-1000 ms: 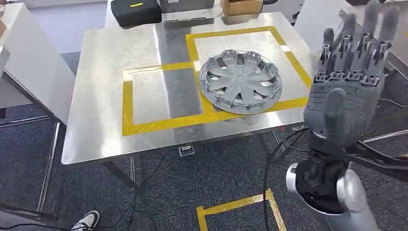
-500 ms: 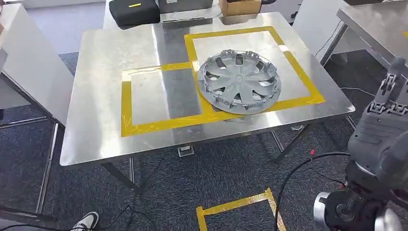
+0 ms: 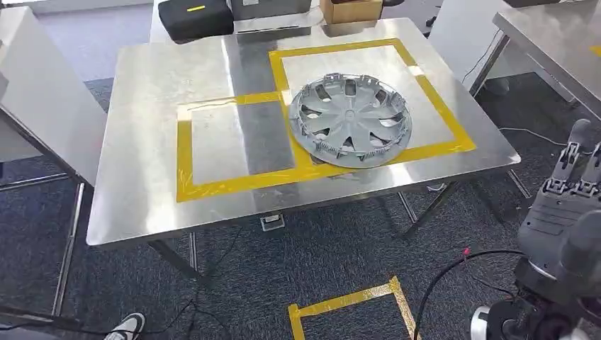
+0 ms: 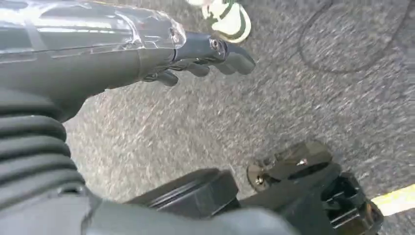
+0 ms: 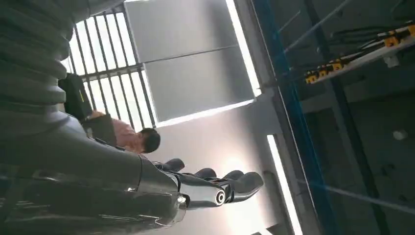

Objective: Take the parts from the cabinet and place them on the table.

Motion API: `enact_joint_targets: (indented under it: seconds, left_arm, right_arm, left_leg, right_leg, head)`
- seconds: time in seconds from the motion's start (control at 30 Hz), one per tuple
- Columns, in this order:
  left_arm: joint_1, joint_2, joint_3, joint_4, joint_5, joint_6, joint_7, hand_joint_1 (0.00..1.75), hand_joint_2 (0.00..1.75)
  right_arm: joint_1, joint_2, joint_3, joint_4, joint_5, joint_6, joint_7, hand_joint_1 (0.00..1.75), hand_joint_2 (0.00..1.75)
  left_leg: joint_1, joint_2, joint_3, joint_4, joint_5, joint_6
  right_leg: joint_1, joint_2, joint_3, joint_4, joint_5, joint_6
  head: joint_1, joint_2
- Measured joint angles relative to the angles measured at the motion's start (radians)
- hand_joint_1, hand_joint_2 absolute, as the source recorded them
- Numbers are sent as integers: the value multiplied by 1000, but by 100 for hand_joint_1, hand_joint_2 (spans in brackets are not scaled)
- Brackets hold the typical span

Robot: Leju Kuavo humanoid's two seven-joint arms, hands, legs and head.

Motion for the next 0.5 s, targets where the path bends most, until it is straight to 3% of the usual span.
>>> enact_joint_targets:
  seconds: [0.13,0.5]
  left_arm:
    - [0,1,0,0,-1,15,-30,0,0]
    - [0,0,0,0,-3,38,-37,0,0]
  right_arm:
    - [-3,4,0,3,5,-10,16,0,175]
    - [-15,7,1,11,5,-16,23,0,175]
  left_leg:
    - [0,2,0,0,-1,1]
    - [0,3,0,0,-1,1]
  right_leg:
    - [0,1,0,0,0,0]
    - [0,2,0,0,0,0]
  head:
    - [0,0]
    - [0,0]
